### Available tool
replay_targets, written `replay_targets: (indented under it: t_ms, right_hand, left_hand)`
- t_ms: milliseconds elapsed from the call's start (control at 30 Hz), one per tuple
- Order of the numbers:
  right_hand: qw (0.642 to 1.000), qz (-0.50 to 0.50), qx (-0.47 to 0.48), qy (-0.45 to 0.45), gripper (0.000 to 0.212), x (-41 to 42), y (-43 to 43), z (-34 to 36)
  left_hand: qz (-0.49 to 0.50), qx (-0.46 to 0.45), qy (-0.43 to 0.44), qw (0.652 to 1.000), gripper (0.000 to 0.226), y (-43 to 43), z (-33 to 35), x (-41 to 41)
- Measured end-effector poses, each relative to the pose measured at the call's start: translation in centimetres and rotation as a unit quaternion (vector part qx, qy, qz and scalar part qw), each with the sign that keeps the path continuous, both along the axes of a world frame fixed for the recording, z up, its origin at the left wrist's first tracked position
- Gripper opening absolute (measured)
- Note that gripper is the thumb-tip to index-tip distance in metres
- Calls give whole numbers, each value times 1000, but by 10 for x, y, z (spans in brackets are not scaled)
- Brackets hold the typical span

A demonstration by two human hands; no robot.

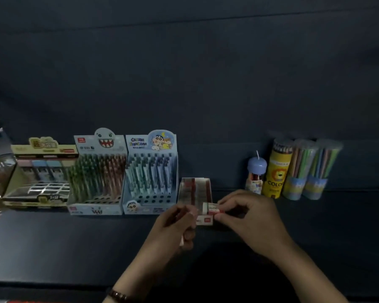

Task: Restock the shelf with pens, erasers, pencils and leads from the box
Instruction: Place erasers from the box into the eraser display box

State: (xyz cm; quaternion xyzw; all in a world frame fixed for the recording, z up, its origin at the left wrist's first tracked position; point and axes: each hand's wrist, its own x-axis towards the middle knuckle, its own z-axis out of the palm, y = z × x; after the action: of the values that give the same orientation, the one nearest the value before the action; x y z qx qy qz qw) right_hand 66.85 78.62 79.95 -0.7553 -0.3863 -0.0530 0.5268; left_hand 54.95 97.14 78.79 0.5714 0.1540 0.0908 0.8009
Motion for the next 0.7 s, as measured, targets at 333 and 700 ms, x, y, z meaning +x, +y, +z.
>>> replay_targets:
  t_ms: [333,700]
  right_hand:
    - [976,-98,-196,-15,3,89,84,3]
    - [962,-153,-221,-54,11,108,111,-31]
  left_hand:
    - [-62,-72,-48,994,34,75,2,27]
    - [-78,-43,-83,993,47,84,-7,41]
